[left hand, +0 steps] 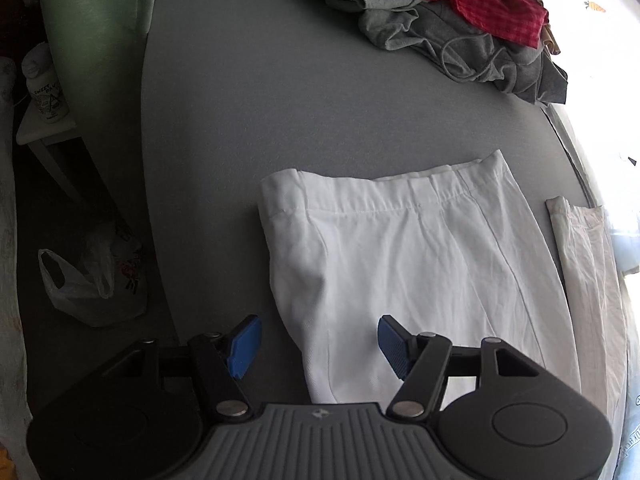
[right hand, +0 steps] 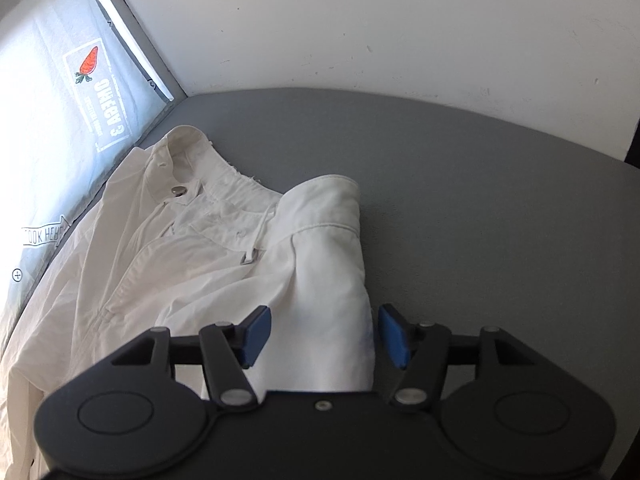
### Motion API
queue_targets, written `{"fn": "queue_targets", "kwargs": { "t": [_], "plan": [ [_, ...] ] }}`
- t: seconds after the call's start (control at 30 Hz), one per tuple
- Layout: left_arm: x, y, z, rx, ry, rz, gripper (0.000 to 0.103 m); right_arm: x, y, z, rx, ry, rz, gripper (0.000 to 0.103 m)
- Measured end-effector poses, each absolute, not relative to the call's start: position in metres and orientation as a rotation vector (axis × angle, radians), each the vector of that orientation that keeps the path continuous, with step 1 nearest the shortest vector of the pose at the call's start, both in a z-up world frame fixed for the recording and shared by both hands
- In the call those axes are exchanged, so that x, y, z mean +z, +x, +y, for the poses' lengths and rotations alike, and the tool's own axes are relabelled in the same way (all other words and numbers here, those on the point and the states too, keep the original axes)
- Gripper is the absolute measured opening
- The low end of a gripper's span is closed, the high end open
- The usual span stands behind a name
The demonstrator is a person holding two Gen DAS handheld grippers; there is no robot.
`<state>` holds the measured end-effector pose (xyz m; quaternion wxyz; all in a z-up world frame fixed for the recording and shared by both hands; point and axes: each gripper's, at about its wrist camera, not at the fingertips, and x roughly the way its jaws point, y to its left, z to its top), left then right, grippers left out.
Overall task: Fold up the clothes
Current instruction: 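Release the hem with the left gripper and smooth the leg flat, then grasp the trouser leg ends with both grippers and lift them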
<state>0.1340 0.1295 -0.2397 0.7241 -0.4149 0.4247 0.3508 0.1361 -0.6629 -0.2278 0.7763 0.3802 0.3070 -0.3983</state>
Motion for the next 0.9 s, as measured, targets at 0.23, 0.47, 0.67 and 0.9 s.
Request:
{"fn": "queue_targets", "kwargs": {
  "t": [0.23, 0.47, 0.67, 0.9],
  "plan": [
    [-0.241, 0.147, 0.121, 0.775, -0.860, 0.953, 0.042, -0.228, 0.138, -0.664, -0.860, 0.844, 0.671, 0.052],
    [-0.223, 0.146, 0.120, 0.774, -0.887, 0.855, 0.004, -0.223, 0.129, -0.669, -0.848, 0.912, 0.608, 0.006],
    [-0.177, 0.157, 0.118, 0.705, -0.919, 0.732, 0.003, -0.193, 0.121, -0.664, -0.809, 0.982, 0.441, 0.005],
    [-0.107, 0.186, 0.106, 0.564, -0.824, 0.578, 0.001, -0.136, 0.114, -0.656, -0.714, 1.034, 0.192, 0.005]
  ]
}}
